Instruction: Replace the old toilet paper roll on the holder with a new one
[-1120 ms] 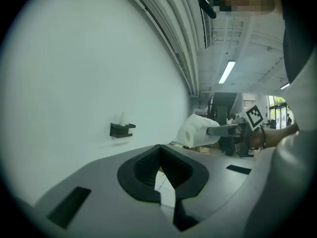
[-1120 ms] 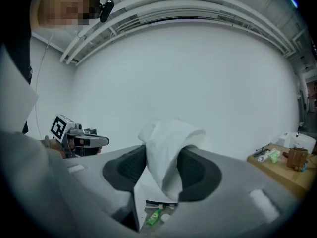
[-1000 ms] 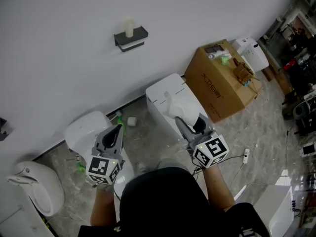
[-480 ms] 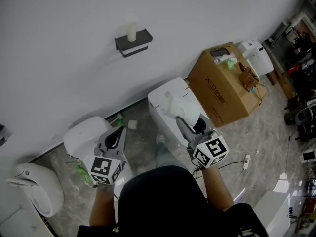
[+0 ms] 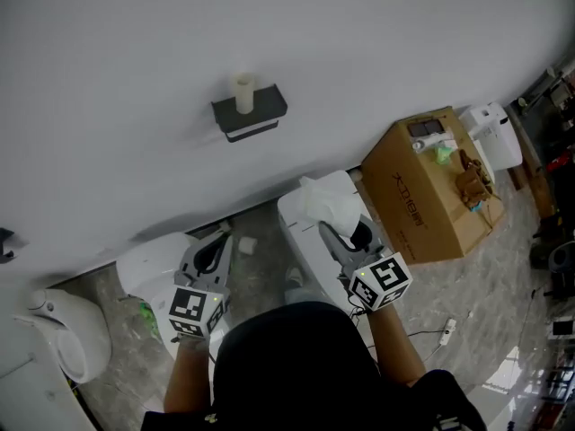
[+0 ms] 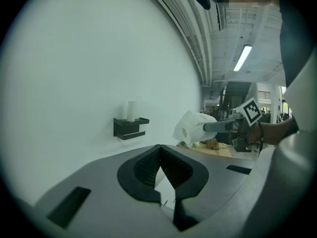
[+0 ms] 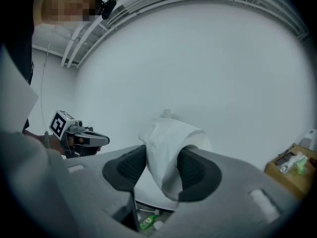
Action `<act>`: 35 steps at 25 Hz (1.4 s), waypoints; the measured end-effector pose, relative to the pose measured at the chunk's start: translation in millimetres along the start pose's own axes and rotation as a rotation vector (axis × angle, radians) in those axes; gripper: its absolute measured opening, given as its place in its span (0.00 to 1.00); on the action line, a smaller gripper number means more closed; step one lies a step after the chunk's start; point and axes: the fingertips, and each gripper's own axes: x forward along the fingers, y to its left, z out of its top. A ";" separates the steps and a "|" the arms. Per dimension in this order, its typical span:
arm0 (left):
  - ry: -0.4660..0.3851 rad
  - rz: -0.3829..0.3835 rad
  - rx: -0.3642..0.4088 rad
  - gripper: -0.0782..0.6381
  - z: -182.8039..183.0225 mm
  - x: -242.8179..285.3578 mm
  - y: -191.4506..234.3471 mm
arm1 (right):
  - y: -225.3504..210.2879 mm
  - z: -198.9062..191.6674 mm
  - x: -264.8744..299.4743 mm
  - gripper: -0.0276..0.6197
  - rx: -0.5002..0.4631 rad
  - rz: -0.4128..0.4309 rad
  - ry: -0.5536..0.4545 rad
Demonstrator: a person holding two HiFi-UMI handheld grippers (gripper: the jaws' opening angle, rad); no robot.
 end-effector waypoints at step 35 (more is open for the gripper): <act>0.074 0.250 0.006 0.13 43.0 100.6 34.0 | -93.1 25.9 109.6 0.34 0.049 0.283 -0.018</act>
